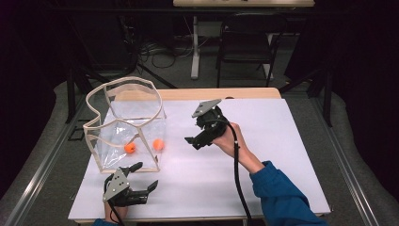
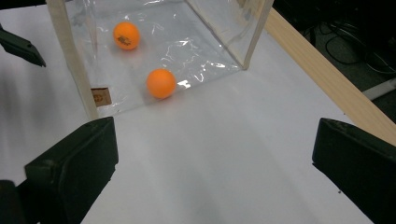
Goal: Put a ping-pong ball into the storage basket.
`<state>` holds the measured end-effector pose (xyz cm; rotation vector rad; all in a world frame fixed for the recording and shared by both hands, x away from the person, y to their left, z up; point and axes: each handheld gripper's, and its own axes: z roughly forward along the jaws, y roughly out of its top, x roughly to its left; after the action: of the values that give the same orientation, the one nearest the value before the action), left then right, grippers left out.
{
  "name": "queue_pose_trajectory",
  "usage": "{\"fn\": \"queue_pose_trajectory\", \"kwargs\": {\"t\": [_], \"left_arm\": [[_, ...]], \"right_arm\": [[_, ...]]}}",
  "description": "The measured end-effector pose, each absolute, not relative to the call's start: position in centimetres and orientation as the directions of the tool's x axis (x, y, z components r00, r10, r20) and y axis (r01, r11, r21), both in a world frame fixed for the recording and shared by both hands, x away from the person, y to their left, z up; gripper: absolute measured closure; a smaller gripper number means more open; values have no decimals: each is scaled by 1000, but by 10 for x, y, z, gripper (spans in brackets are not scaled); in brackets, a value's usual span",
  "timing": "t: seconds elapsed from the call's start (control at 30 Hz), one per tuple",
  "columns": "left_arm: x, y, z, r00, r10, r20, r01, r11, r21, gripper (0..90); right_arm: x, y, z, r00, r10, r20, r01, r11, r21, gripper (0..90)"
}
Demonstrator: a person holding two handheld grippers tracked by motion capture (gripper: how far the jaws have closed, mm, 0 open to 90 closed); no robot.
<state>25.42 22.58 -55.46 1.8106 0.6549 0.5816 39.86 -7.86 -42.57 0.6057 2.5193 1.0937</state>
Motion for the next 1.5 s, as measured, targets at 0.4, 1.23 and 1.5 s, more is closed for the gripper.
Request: {"fn": "queue_pose_trajectory", "kwargs": {"t": [0.4, 1.23, 1.5], "left_arm": [[255, 226, -555, 729, 680, 76, 160, -278, 947, 159], [255, 225, -555, 726, 683, 79, 161, -280, 946, 159], [254, 225, -555, 731, 678, 81, 161, -286, 945, 159]], "right_arm": [[385, -104, -450, -841, 526, -128, 289, 636, 715, 0], [352, -156, -501, -791, 605, -89, 374, 593, 713, 0], [338, -175, -517, -775, 628, -72, 383, 556, 738, 0]]}}
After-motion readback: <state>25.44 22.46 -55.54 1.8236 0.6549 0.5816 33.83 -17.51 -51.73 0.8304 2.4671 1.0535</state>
